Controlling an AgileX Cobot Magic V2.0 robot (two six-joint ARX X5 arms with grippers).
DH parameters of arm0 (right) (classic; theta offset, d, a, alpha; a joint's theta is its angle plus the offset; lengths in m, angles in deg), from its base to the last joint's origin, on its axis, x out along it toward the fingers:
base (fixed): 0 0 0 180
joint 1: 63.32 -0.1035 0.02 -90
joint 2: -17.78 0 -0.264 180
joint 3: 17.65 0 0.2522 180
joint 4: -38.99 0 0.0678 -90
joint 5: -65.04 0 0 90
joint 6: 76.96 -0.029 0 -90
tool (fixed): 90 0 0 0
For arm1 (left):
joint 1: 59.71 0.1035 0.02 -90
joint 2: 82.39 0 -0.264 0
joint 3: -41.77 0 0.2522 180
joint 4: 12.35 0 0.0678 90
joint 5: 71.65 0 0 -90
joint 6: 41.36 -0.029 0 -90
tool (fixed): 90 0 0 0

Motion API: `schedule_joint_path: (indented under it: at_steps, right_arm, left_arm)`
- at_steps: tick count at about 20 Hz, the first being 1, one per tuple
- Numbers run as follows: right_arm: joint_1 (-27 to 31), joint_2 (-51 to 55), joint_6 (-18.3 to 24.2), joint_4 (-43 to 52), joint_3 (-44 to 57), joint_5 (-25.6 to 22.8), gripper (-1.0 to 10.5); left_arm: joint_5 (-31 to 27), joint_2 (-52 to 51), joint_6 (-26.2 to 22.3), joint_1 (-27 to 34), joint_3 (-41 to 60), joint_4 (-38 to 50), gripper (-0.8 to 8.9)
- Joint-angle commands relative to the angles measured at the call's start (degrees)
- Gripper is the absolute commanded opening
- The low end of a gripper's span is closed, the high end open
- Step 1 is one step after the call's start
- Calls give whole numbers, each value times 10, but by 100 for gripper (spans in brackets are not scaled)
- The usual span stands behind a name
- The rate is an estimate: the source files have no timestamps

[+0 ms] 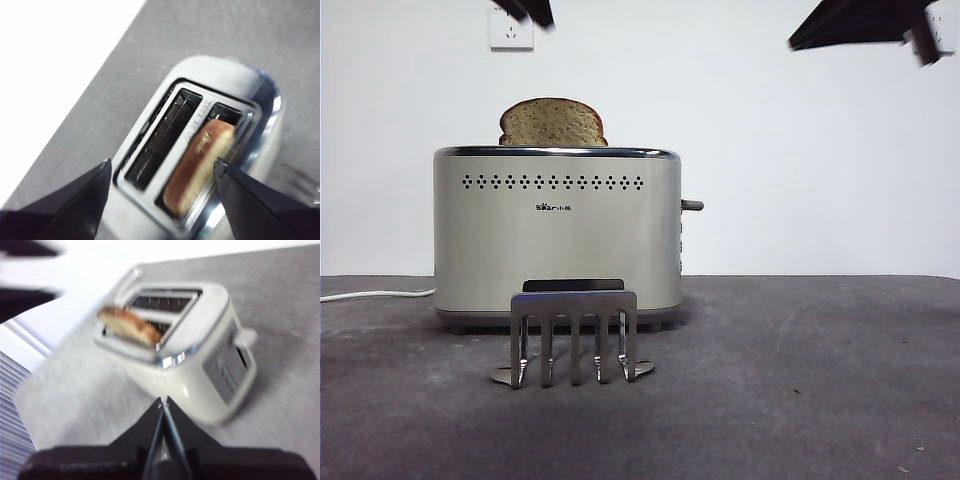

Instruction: Pick up a slice of bread from the rack,put the bread on the toaster,press the button

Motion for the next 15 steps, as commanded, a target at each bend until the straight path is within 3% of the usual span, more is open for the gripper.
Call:
schedule_joint_path:
  at_steps: [1,6,15]
  right_arm:
    - [-10,-56,-65,55,-21,3,-12]
    - [-30,-186,-73,62,-117,3,-12]
    - [-50,-315,-77,62,-214,-1,-12]
  left_arm:
    - [3,-45,63,0,2,-30,350]
    - [29,-131,135,0,2,-91,346]
    - [83,-185,161,-1,2,-150,346]
